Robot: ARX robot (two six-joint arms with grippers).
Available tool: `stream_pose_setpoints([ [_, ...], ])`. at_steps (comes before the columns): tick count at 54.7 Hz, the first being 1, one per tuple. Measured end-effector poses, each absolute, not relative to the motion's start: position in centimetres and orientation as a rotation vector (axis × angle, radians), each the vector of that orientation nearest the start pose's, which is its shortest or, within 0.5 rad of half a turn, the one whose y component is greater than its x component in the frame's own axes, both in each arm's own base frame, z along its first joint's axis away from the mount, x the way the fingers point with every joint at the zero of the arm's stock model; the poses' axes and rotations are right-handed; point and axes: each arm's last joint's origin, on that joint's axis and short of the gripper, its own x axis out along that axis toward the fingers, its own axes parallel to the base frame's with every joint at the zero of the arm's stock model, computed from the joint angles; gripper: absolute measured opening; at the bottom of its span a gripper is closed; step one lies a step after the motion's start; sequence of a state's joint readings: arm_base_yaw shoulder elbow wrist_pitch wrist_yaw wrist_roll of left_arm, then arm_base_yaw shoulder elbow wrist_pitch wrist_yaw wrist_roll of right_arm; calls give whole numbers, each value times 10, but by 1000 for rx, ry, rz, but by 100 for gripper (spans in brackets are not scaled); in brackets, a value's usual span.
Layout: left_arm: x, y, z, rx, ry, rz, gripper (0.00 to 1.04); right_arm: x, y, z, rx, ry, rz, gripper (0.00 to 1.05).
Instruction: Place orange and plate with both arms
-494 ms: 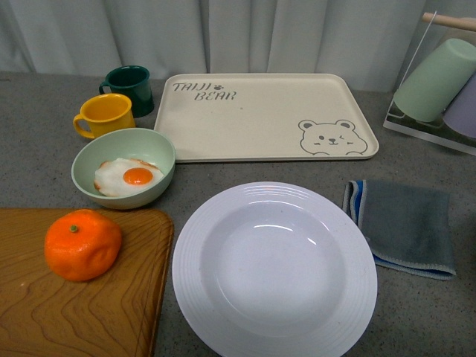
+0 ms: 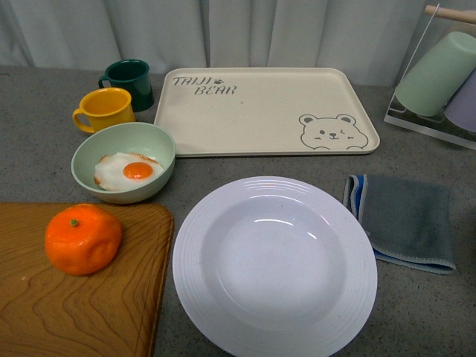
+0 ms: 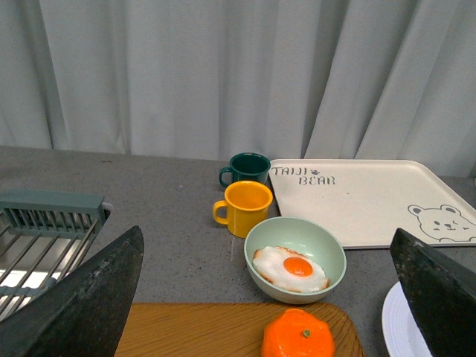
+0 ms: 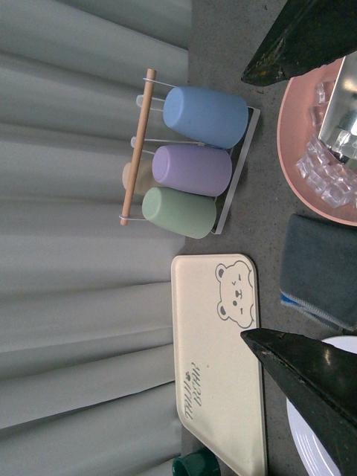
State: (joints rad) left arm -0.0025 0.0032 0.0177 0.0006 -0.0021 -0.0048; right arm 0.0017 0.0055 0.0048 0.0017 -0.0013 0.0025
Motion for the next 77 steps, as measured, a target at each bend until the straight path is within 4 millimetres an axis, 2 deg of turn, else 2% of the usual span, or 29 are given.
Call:
stream_pose_setpoints([
  [35, 97, 0, 169, -5, -13, 4, 98, 98, 0, 165, 2, -1, 3, 95],
  [38, 98, -2, 167, -83, 177, 94, 98, 98, 0, 165, 2, -1, 3, 95],
  [40, 103, -6, 159, -127, 323, 134, 98, 98, 0, 165, 2, -2, 3, 95],
  [42, 109, -11, 155, -168, 378, 118, 98, 98, 0, 165, 2, -2, 3, 95],
  [58, 170, -35, 151, -233, 483, -38, 98, 98, 0, 165, 2, -3, 3, 95],
  [64, 199, -46, 135, -202, 612, -65, 98, 98, 0, 165, 2, -3, 3, 95],
  [77, 236, -58, 106, -167, 751, -30, 98, 98, 0, 165, 2, -3, 3, 95],
])
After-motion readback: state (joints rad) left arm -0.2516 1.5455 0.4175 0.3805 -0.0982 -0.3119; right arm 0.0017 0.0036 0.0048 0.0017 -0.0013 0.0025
